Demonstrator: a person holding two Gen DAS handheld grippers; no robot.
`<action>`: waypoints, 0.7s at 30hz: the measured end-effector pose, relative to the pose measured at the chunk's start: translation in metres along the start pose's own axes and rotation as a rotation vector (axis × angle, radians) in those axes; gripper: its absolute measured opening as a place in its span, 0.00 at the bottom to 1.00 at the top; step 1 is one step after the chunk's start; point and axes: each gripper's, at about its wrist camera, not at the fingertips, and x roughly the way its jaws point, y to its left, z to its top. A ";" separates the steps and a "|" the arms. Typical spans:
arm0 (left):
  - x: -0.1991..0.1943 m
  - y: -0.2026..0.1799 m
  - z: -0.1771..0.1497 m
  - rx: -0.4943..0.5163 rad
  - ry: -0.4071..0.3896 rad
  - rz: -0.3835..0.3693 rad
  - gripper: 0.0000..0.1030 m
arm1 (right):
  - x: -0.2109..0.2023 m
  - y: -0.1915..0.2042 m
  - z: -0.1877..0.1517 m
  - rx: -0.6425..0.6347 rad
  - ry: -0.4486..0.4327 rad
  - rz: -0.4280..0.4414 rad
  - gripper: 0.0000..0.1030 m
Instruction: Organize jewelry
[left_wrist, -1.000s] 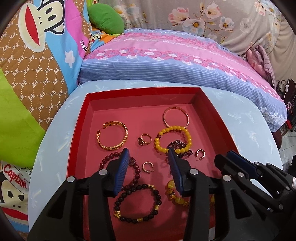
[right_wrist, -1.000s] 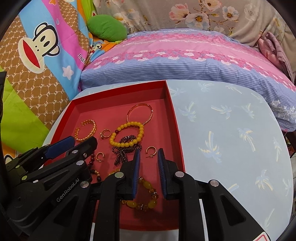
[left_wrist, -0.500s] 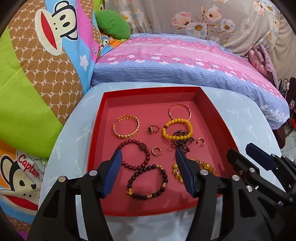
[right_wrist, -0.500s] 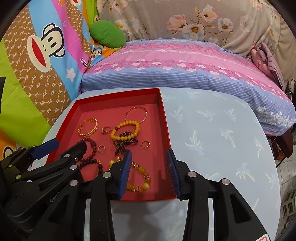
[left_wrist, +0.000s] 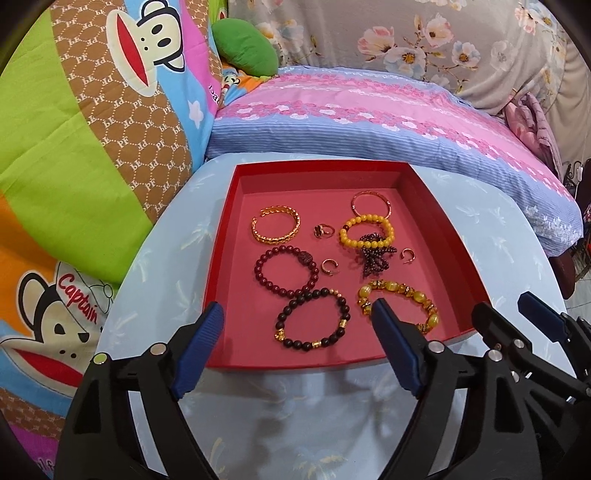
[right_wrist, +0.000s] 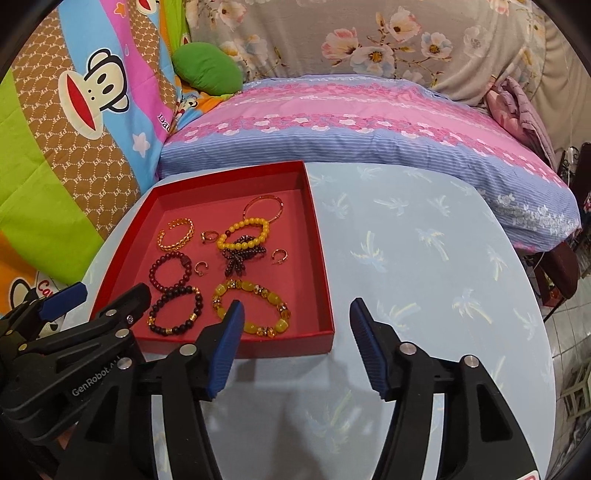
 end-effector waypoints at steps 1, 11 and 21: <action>-0.002 -0.001 -0.002 0.005 -0.003 0.006 0.77 | -0.001 0.000 -0.002 -0.002 0.002 -0.004 0.59; -0.010 0.004 -0.020 -0.003 -0.013 0.030 0.85 | -0.009 -0.005 -0.020 -0.009 0.004 -0.031 0.73; -0.011 0.009 -0.032 -0.014 0.000 0.044 0.85 | -0.009 -0.006 -0.030 -0.015 0.013 -0.040 0.82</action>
